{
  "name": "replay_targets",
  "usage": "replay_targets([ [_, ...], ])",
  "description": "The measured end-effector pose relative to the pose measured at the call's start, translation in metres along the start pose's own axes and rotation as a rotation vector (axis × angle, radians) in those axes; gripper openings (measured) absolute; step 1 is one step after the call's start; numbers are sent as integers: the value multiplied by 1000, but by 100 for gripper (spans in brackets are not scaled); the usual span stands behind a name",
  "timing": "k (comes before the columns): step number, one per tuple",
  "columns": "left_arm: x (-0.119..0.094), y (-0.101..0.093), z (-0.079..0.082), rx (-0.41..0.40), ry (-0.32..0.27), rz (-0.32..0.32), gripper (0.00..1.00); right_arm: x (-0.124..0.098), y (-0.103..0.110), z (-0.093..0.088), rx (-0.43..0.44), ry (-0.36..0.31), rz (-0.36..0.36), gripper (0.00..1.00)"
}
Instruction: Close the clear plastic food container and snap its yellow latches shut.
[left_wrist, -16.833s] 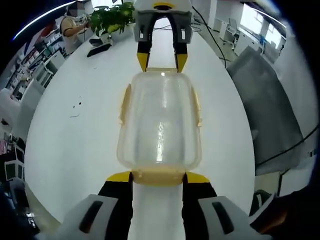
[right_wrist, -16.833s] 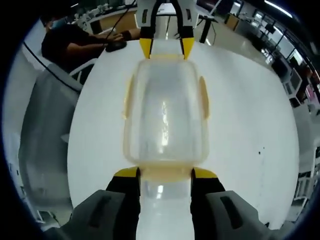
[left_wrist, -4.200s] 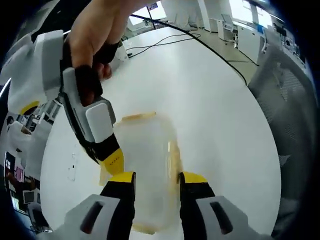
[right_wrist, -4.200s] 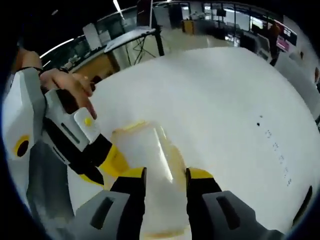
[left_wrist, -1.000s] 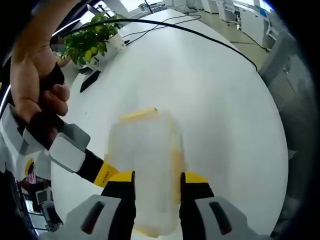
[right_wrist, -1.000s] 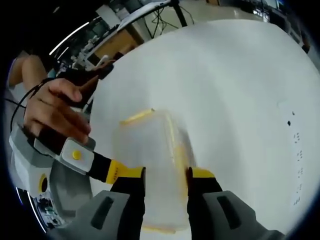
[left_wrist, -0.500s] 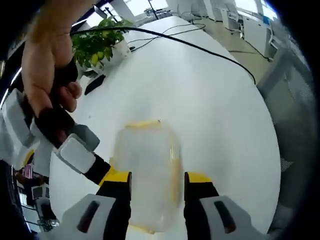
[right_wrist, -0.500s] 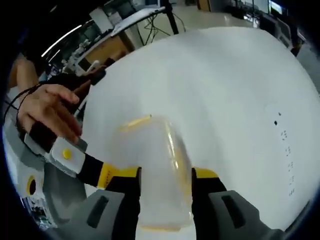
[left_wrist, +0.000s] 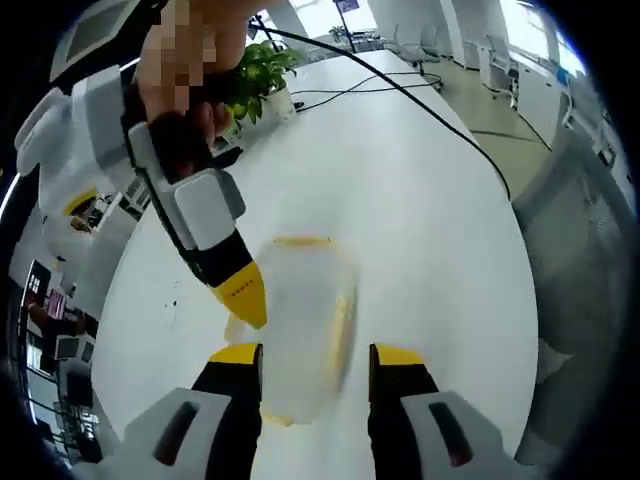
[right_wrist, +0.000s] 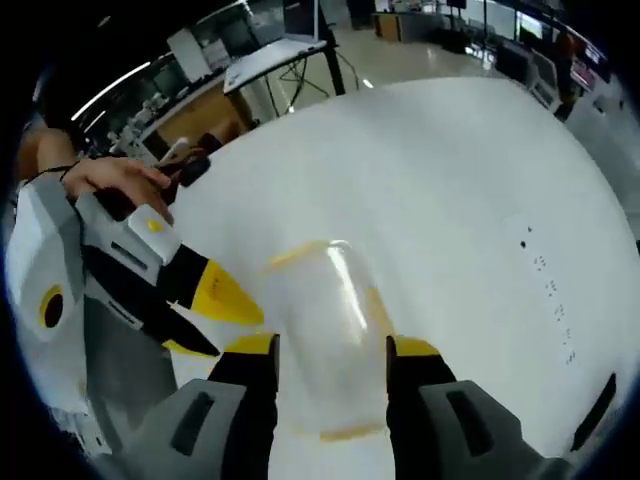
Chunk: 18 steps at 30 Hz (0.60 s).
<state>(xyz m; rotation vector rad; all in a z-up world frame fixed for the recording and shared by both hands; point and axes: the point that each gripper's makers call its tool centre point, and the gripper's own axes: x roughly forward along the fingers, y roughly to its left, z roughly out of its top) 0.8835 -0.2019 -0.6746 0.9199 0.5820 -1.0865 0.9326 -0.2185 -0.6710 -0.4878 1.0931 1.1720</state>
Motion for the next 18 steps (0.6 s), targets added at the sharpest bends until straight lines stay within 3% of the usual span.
replay_targets([
  [6, -12, 7, -6, -65, -19, 22, 35, -6, 9, -3, 15, -22, -28, 40],
  [13, -20, 21, -13, -193, -85, 72, 34, -5, 22, -13, -15, -39, -98, 40],
  [18, -23, 24, -19, -248, -112, 111, 35, -6, 27, -12, 26, -118, -144, 42],
])
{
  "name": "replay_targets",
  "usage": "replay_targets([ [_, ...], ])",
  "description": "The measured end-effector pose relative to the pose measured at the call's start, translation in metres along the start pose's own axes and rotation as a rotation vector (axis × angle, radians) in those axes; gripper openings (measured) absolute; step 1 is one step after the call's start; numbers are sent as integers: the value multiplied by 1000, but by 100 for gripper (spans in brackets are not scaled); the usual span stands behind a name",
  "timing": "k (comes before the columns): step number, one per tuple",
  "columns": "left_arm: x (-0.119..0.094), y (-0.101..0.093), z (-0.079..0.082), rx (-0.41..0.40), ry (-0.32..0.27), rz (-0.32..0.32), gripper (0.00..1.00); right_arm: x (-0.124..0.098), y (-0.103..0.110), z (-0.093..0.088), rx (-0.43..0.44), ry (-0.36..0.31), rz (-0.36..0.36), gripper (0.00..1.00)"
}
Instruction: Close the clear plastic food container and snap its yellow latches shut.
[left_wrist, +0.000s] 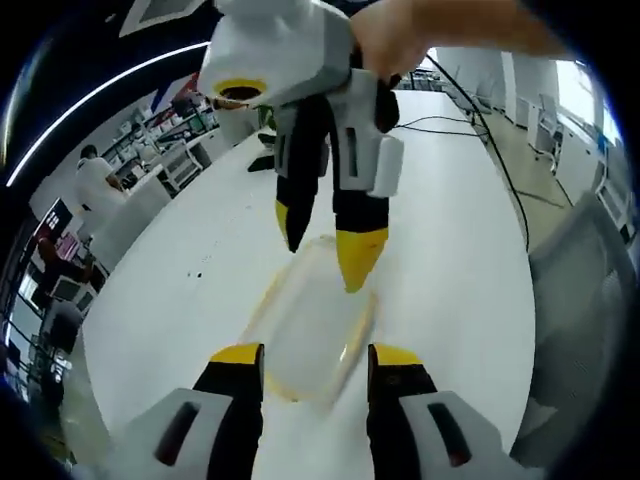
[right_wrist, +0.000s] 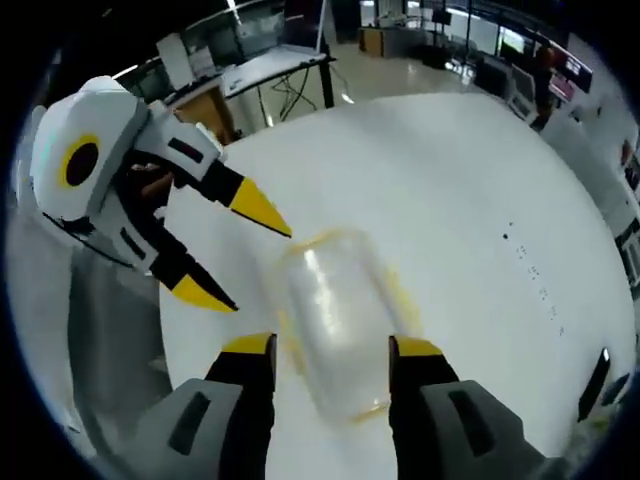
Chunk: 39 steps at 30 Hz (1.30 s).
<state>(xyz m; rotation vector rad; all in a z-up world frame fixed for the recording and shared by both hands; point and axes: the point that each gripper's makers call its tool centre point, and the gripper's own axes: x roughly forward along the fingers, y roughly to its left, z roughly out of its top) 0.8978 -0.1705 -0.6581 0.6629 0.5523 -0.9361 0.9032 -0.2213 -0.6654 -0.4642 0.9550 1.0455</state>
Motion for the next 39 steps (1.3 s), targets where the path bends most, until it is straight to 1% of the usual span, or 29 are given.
replay_targets([
  [2, 0, 2, -4, -30, -6, 12, 36, 0, 0, -1, 18, -35, -28, 42],
  [5, -1, 8, -5, -92, -35, 39, 36, -1, -1, -2, 48, -96, -81, 42],
  [8, -1, 14, -6, -125, -56, 69, 35, -4, -4, -5, 85, -148, -139, 42],
  [11, 2, 16, -10, -174, -65, 76, 35, -9, -7, -7, 150, -220, -190, 42],
  [13, 5, 15, -14, -189, -50, 71, 36, -13, -8, -8, 191, -263, -216, 41],
  [14, 5, 14, -15, -194, -48, 71, 36, -14, -8, -9, 209, -279, -220, 41],
  [15, 7, 14, -18, -205, -45, 66, 36, -14, -7, -12, 249, -299, -219, 42],
  [16, 8, 14, -19, -214, -42, 66, 36, -14, -7, -14, 268, -308, -224, 42],
  [20, 9, 11, -24, -251, -36, 67, 36, -13, -9, -26, 295, -326, -262, 42],
  [22, 9, 12, -28, -271, -39, 79, 36, -14, -11, -33, 328, -356, -298, 42],
  [23, 9, 13, -29, -279, -40, 85, 36, -14, -12, -35, 330, -362, -311, 42],
  [26, 9, 15, -32, -326, -73, 106, 36, -17, -16, -43, 371, -406, -351, 42],
  [28, 8, 15, -33, -334, -83, 113, 36, -17, -18, -48, 399, -420, -362, 42],
  [31, 10, 13, -34, -356, -104, 111, 35, -14, -17, -56, 414, -423, -372, 42],
  [37, 16, 10, -49, -384, -74, 123, 35, -5, -16, -68, 425, -402, -370, 42],
  [39, 18, 7, -53, -387, -63, 115, 35, -2, -15, -71, 428, -398, -365, 42],
])
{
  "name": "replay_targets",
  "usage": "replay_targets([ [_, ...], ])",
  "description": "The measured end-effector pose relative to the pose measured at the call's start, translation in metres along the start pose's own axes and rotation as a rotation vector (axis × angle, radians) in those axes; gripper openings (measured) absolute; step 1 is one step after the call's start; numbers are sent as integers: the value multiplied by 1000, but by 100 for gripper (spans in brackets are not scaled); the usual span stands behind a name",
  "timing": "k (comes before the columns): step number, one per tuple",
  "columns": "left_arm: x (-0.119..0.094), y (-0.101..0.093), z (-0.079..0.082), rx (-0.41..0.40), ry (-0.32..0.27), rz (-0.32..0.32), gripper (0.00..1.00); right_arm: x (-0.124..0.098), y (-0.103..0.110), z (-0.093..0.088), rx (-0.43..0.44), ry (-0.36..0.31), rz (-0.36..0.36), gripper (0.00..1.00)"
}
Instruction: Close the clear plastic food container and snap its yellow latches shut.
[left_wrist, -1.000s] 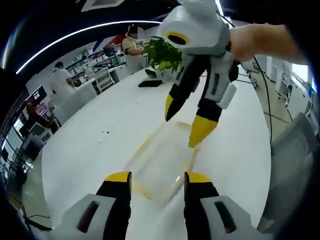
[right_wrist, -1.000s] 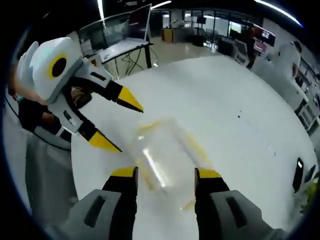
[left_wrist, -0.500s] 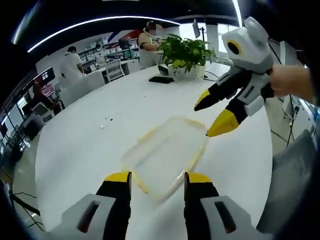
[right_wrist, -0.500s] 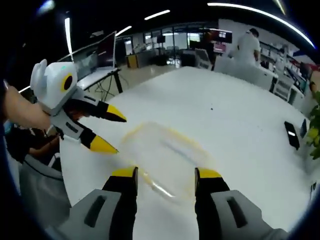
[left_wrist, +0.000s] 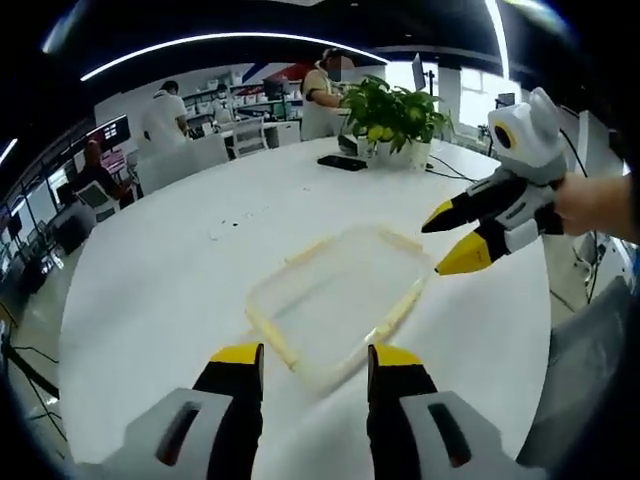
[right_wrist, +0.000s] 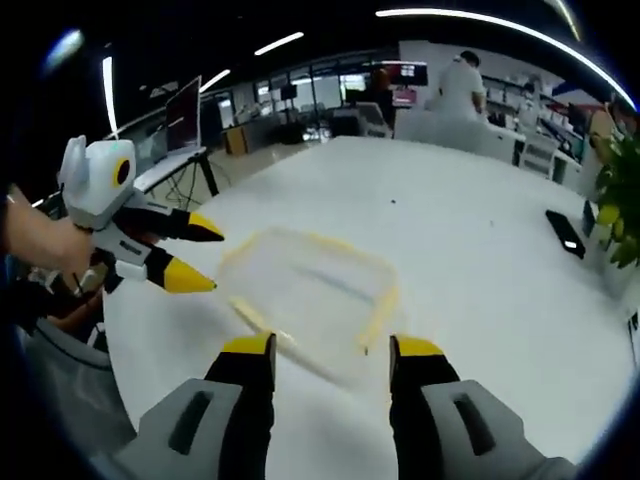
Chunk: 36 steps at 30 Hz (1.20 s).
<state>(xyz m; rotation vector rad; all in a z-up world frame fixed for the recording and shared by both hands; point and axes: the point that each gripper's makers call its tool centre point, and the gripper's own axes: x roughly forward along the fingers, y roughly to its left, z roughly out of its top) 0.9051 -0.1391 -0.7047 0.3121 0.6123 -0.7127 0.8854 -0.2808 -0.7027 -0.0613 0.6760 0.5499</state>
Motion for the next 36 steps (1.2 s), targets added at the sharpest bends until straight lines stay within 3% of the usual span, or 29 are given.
replay_targets([
  [13, 12, 2, -18, 54, 49, 6, 32, 12, -11, -21, -50, 55, -8, 39],
  [36, 13, 5, -16, 76, 40, 0, 27, 25, -2, -14, -138, 69, 23, 32],
])
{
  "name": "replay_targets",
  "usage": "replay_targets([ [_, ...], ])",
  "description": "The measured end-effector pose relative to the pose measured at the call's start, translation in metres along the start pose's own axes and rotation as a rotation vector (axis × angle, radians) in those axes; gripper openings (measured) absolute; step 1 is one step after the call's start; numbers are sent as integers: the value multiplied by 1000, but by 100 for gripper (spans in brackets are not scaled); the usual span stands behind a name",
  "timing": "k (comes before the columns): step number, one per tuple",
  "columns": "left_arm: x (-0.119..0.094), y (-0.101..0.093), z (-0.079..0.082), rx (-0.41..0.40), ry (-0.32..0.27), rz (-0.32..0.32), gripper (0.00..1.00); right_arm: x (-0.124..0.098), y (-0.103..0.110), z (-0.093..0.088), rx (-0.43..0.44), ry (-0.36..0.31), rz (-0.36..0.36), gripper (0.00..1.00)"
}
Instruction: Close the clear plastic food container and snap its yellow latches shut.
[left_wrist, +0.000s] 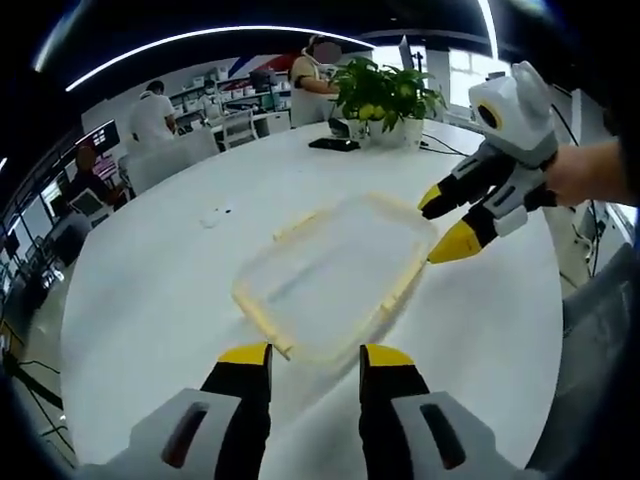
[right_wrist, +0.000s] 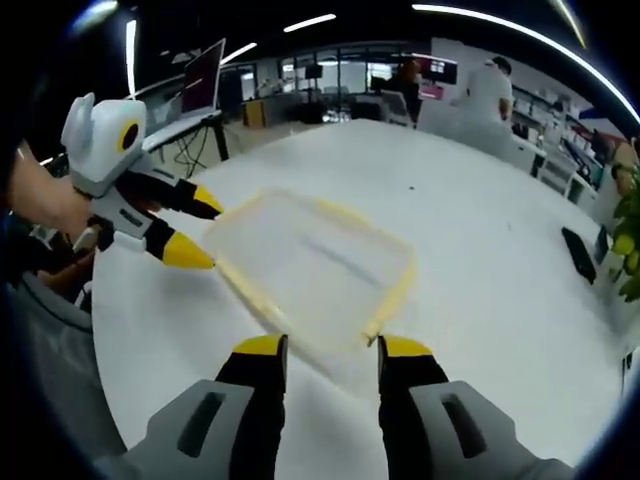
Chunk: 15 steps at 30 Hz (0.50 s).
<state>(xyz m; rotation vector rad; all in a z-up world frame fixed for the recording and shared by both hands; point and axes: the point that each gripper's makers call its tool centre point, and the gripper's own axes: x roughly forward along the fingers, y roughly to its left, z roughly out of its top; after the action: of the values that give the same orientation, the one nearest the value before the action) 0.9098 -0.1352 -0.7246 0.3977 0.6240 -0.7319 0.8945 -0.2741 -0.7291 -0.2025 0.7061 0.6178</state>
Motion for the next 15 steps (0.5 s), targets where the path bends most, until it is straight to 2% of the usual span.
replay_targets([
  [15, -3, 18, -6, -3, 15, 22, 28, 9, 10, 9, 4, -9, 5, 31],
])
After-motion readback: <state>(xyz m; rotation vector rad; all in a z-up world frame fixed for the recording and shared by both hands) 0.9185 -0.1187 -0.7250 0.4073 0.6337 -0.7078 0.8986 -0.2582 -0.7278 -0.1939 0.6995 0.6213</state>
